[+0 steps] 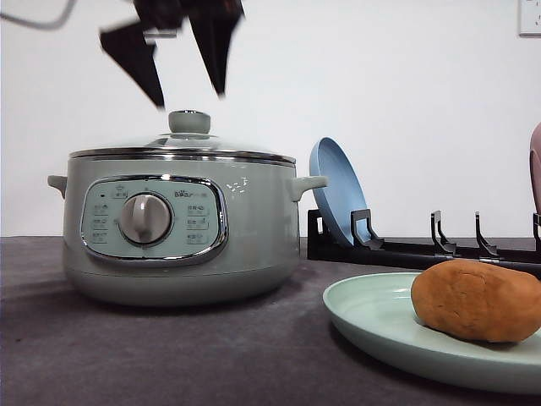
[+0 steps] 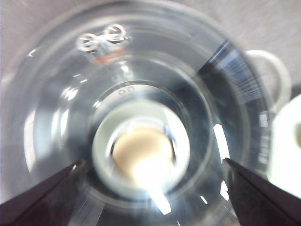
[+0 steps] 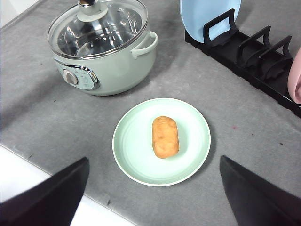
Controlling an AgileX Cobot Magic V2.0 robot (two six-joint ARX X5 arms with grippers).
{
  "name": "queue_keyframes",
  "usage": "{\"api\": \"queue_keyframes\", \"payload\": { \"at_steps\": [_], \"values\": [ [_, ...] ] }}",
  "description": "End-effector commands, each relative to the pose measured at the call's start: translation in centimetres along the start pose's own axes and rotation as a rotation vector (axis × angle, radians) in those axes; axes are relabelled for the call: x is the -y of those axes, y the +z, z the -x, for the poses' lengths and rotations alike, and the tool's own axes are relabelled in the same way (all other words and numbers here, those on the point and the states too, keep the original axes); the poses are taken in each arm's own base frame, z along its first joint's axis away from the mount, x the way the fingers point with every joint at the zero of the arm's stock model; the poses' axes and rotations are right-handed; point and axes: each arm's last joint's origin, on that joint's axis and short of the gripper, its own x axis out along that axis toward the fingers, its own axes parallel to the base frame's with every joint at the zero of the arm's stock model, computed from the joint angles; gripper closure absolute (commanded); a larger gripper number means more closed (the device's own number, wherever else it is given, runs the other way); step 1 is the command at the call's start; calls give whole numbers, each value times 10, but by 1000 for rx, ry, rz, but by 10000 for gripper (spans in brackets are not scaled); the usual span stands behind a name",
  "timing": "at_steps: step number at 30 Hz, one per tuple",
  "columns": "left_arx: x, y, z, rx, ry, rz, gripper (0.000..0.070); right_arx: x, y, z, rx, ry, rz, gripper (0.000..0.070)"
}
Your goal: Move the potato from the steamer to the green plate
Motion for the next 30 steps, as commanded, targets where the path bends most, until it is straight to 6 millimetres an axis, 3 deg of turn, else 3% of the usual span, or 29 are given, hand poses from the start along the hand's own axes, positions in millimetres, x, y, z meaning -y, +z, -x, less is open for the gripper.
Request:
{"api": "queue_keyframes", "payload": {
  "at_steps": [1,12,18,23,30],
  "values": [
    [2,-2,21,54,-9,6,103,0,3,4,22,3,-6,140],
    [17,-42,120,282,-108,-62,105,0,3,4,22,3,-6,140],
    [25,-72,157,338,-129,-147,105,-1,3,4,22,4,-5,140],
    [23,-107,166,372,-129,-178,105,-1,3,4,21,5,-6,140],
    [16,-177,158,477,-130,-194,105,-1,3,4,20,11,-5,140]
  ]
}}
